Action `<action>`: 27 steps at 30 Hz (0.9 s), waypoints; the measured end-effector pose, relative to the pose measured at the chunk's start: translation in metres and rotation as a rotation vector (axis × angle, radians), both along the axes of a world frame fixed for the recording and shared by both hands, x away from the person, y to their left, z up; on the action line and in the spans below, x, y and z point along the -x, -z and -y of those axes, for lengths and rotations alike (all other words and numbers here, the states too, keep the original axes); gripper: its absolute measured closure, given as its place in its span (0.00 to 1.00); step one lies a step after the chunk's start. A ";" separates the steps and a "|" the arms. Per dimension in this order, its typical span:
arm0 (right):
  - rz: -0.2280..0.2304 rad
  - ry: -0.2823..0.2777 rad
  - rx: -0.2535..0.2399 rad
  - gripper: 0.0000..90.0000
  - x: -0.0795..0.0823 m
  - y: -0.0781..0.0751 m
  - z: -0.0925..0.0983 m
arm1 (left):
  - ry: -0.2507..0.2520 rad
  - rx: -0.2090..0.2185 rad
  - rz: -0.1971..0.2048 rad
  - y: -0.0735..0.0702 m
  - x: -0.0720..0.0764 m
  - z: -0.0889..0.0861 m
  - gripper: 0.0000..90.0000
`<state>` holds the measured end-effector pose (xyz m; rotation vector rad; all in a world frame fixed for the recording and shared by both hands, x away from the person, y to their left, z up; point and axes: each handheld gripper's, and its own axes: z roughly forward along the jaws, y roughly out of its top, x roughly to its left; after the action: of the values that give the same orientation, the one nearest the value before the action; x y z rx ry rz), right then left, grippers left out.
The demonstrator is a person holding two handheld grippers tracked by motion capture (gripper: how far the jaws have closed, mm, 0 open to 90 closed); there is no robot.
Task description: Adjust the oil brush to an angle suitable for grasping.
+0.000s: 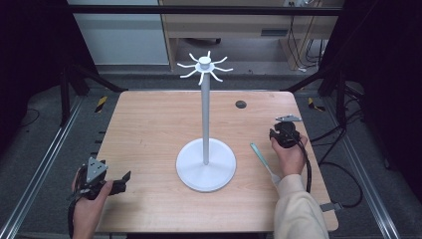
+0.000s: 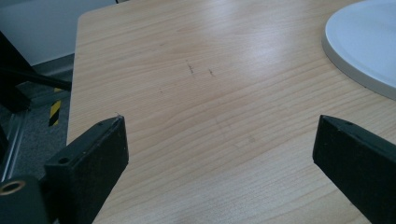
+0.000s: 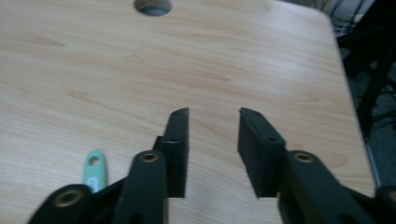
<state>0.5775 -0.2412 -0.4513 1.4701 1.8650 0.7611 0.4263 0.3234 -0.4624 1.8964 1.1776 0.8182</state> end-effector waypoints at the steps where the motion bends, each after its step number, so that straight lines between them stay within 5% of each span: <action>1: -0.013 -0.014 0.002 0.77 -0.002 0.002 -0.001 | 0.001 -0.004 -0.001 0.000 0.000 0.001 0.03; 6: -0.110 -0.077 -0.039 0.95 -0.002 0.010 -0.008 | 0.008 -0.009 0.000 0.000 0.000 0.003 0.04; 12: -0.206 -0.171 -0.054 1.00 -0.001 0.023 -0.019 | 0.013 -0.025 -0.005 0.000 -0.001 0.007 0.04; 27: -0.261 -0.224 -0.049 1.00 -0.003 0.032 -0.030 | 0.019 -0.027 -0.007 0.000 -0.001 0.008 0.04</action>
<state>0.5800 -0.2108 -0.4835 1.4633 2.2515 0.7508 0.4269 0.3158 -0.4626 1.9307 1.1565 0.8220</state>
